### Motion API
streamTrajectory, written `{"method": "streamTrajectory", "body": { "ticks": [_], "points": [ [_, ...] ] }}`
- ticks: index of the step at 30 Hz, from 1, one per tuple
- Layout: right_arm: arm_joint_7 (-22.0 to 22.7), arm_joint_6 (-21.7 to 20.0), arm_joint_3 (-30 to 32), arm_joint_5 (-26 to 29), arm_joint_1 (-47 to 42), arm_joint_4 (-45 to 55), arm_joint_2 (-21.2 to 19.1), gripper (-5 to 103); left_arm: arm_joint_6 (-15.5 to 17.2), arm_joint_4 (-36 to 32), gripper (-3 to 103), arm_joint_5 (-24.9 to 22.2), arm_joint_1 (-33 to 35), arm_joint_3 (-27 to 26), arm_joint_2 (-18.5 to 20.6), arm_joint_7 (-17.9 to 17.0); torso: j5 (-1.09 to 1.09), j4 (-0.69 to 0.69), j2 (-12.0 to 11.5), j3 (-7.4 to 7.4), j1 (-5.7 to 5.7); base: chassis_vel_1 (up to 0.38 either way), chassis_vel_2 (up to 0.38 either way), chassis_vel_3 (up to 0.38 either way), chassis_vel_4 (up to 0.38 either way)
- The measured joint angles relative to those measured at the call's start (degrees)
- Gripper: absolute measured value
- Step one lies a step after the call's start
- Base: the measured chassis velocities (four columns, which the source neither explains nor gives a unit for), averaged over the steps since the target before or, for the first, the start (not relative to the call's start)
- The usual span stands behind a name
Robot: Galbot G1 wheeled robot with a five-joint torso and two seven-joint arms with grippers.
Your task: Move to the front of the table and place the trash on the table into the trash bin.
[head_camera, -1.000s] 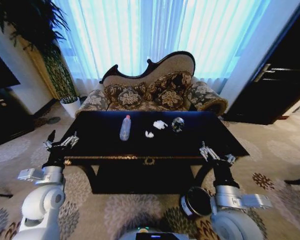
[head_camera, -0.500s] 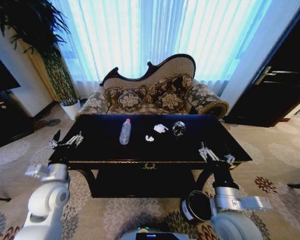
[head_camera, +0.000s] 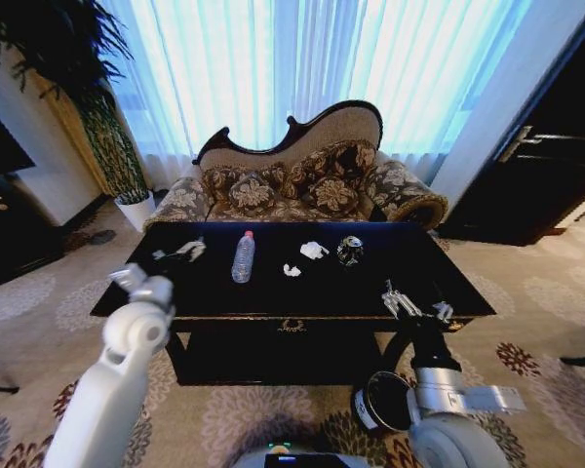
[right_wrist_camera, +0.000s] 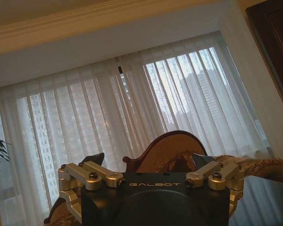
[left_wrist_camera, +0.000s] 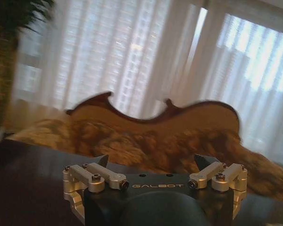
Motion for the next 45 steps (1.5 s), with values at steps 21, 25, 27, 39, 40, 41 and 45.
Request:
{"method": "streamTrajectory", "body": {
  "ticks": [21,25,27,39,40,41,45],
  "points": [
    [-0.53,0.35,-0.69,-1.72,0.37,-1.59,0.30,100,9.01,1.65,100,2.74,-0.82,11.80,-3.54,-8.95,-0.01,0.01,0.00,0.00,0.01,0.000,0.000,0.000,0.000],
    [-0.59,0.62,-0.66,-1.84,0.20,-1.71,0.38,100,8.52,2.88,100,2.77,-0.82,12.17,-4.13,-7.89,-0.01,0.01,0.00,0.00,0.01,0.000,0.000,0.000,0.000],
    [-0.60,0.66,-0.66,-1.90,0.17,-1.71,0.43,100,8.26,3.39,100,2.77,-0.84,12.34,-4.37,-7.48,0.00,0.01,0.00,0.00,0.01,0.000,0.000,0.000,0.000],
    [-1.58,2.02,-0.33,-1.89,-0.16,-1.55,0.64,100,5.69,5.62,90,2.67,-1.37,13.01,-4.88,-4.59,-0.01,0.00,0.00,0.00,0.02,0.000,0.000,0.000,0.000],
    [-1.61,2.05,-0.33,-1.87,-0.16,-1.58,0.65,100,5.63,5.38,85,2.65,-1.11,12.95,-4.81,-4.49,-0.01,0.01,0.00,0.00,0.02,0.000,0.000,0.000,0.000],
    [-1.63,2.08,-0.35,-1.86,-0.15,-1.65,0.68,100,5.57,5.07,80,2.64,-0.71,12.84,-4.69,-4.33,-0.01,0.01,0.00,0.00,0.01,0.000,0.000,0.000,0.000],
    [-1.77,2.09,-0.57,-1.95,-0.06,-1.71,0.82,100,5.38,4.45,68,2.58,0.33,12.33,-4.51,-3.85,-0.01,0.01,0.00,0.00,0.01,0.000,0.000,0.000,0.000]
  ]
}}
